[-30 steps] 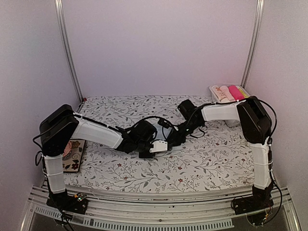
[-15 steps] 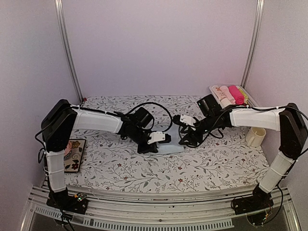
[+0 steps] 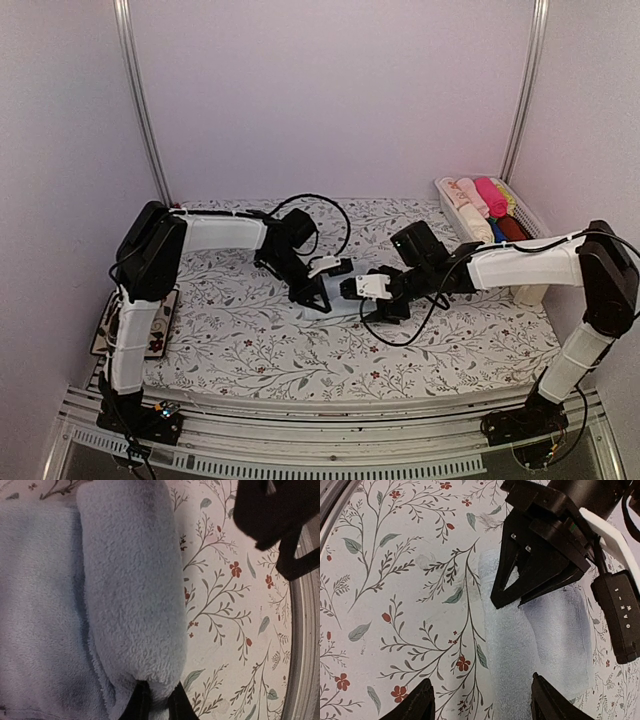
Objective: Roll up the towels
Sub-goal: Roll the towel at the center of the board.
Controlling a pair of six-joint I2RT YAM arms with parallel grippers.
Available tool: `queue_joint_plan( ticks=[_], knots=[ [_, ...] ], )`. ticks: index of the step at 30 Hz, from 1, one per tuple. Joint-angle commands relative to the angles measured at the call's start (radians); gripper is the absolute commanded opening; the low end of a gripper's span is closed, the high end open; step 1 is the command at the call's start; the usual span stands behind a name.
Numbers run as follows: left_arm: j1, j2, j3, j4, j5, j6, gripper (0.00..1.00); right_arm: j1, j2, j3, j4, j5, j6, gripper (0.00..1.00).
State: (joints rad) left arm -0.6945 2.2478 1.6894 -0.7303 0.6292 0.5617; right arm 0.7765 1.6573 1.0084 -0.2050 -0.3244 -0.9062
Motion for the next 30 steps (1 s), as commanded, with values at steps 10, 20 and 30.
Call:
queue_joint_plan(
  ticks=[10, 20, 30],
  knots=[
    [0.056, 0.132, 0.094, -0.168, 0.175, -0.01, 0.07, 0.024, 0.201, 0.081, 0.139, 0.16, -0.066, 0.63],
    [0.075, 0.142, 0.089, -0.17, 0.205, -0.009, 0.12, 0.032, 0.301, 0.126, 0.135, 0.219, -0.037, 0.26],
    [0.084, -0.025, -0.007, -0.067, -0.032, -0.07, 0.67, 0.033, 0.291, 0.173, -0.013, 0.116, 0.012, 0.05]
  ],
)
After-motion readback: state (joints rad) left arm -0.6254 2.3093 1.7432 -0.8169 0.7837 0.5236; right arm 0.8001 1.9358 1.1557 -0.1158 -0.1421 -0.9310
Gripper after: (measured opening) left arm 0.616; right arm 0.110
